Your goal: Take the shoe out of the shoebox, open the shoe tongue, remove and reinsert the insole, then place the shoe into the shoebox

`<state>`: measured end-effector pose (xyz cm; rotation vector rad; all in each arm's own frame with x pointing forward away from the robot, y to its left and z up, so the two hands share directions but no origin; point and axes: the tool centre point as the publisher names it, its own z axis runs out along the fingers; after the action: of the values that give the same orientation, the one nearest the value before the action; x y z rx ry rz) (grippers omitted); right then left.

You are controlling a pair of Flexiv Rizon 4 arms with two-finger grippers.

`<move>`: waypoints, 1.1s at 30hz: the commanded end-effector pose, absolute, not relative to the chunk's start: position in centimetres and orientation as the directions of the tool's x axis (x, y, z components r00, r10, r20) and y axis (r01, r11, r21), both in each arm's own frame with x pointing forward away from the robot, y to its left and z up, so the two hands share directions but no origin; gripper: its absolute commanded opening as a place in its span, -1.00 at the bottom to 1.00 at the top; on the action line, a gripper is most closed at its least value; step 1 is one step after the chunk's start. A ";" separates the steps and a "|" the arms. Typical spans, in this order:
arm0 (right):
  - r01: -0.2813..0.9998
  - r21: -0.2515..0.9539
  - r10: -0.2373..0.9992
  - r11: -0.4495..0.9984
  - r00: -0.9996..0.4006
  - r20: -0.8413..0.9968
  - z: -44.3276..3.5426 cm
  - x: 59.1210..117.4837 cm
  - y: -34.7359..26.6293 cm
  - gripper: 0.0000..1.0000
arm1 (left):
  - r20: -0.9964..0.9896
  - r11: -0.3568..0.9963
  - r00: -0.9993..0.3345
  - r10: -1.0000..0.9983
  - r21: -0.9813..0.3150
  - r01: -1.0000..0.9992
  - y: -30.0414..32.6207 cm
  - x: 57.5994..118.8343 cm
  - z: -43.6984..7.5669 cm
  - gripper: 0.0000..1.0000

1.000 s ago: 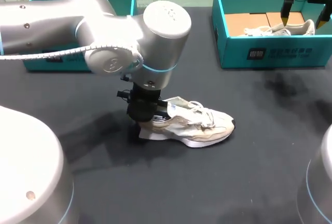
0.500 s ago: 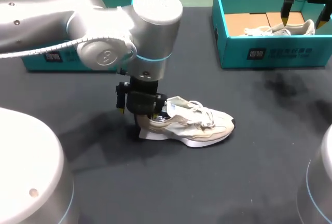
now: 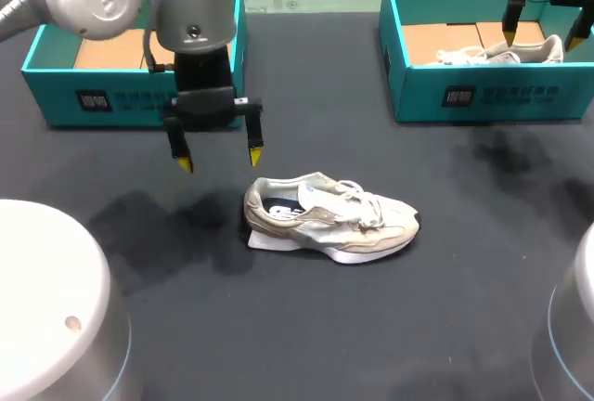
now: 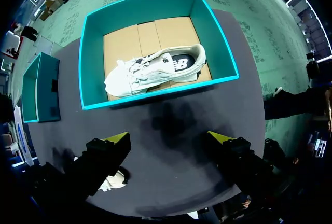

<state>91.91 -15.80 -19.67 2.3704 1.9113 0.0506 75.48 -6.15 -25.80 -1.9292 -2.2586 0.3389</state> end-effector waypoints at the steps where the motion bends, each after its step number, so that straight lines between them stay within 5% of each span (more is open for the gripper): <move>1: 0.973 0.096 0.976 -0.210 0.214 -0.035 -19.7 91.9 -15.8 1.00 | -0.145 0.213 -0.278 0.950 -0.349 0.912 -3.0 74.5 -24.2 1.00; 17: 0.973 0.096 0.976 -0.210 0.214 -0.035 -19.7 91.9 -15.8 1.00 | -0.132 0.213 -0.279 0.951 -0.372 0.903 -2.8 74.2 -24.1 1.00; 24: 0.973 0.096 0.976 -0.210 0.214 -0.035 -19.7 91.9 -15.8 1.00 | 0.033 0.605 -0.803 0.595 -0.676 0.421 -0.6 75.9 -25.2 1.00; 26: 0.973 0.096 0.976 -0.210 0.214 -0.035 -19.7 91.9 -15.8 1.00 | 0.145 0.650 -0.859 0.492 -0.717 0.251 0.0 75.9 -25.2 1.00; 33: 0.973 0.096 0.976 -0.210 0.214 -0.035 -19.7 91.9 -15.8 1.00 | 0.145 0.650 -0.859 0.492 -0.717 0.251 0.0 75.9 -25.2 1.00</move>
<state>91.91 -15.81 -19.68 2.3704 1.9113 0.0507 75.75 -0.11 -24.81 -1.1668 -2.5329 0.8429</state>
